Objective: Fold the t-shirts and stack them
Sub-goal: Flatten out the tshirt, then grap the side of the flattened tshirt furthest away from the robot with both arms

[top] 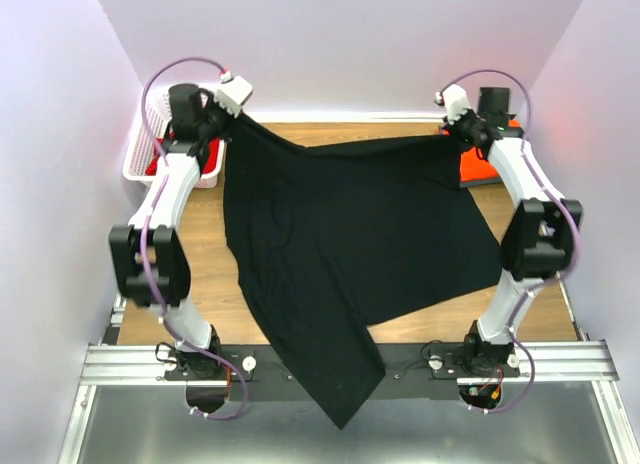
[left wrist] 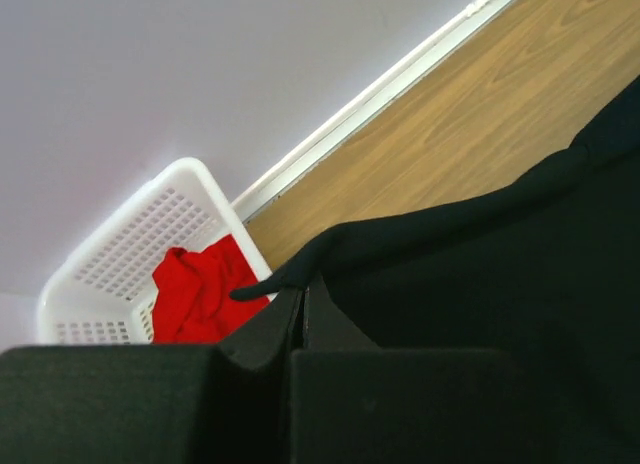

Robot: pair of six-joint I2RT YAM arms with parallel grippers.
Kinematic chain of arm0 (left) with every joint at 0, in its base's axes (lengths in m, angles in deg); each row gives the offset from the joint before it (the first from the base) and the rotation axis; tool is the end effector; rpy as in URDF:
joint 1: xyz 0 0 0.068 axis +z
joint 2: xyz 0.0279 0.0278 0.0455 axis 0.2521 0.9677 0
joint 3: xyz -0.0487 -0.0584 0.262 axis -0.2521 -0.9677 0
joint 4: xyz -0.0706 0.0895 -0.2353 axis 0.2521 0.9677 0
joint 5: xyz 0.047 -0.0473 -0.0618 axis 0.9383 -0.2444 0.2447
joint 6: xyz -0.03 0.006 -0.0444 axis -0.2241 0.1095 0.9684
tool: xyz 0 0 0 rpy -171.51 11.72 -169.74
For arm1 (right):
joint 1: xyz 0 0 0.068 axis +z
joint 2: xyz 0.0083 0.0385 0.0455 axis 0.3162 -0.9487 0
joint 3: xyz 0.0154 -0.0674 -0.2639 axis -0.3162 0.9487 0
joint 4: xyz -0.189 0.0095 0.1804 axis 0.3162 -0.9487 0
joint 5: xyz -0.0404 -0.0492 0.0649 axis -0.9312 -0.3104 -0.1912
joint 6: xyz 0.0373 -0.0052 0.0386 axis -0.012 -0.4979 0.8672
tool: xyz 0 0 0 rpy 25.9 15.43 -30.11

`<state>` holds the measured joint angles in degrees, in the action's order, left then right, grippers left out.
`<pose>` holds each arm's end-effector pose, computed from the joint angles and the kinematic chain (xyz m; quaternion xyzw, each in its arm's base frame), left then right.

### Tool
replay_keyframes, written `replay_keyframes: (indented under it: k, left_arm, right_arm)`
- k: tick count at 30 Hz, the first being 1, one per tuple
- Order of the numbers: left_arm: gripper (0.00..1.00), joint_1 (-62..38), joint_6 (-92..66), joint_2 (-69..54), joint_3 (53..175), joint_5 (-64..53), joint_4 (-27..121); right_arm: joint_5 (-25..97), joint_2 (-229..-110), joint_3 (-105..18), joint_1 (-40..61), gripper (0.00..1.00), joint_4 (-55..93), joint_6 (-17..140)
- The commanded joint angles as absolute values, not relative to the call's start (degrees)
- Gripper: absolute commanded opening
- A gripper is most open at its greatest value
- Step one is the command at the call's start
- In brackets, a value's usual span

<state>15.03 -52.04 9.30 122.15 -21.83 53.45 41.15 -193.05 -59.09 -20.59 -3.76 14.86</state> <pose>0.3846 -0.0120 0.3549 0.3087 0.7302 -0.0238 0.6090 0.4255 -0.0080 0.3058 -0.3367 0.8231 -0.0644 0.4527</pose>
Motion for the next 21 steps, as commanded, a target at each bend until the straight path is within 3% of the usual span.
replay_keyframes:
  k: [1,5,9,14,21]
  left_arm:
    - [0.0,12.85,-48.95,18.28,133.49,-17.74,54.05]
    - [0.0,11.61,-47.63,26.98,142.28,-15.1,58.0]
    - [0.0,9.94,-47.98,27.18,142.22,-13.08,59.77]
    - [0.0,9.06,-48.42,22.0,133.52,-12.46,58.8]
    - [0.0,9.15,-52.72,5.13,119.02,-13.94,60.91]
  right_arm:
    - [35.6,-199.54,-68.77,-19.23,0.01,-1.11,14.79]
    - [32.17,-204.56,-73.53,-19.22,0.01,-1.11,14.35]
    - [32.33,-205.18,-73.62,-19.22,0.0,-1.11,13.73]
    - [32.16,-204.56,-72.14,-19.22,0.01,-1.11,12.16]
    - [32.68,-202.63,-70.99,-19.22,0.01,-1.11,10.39]
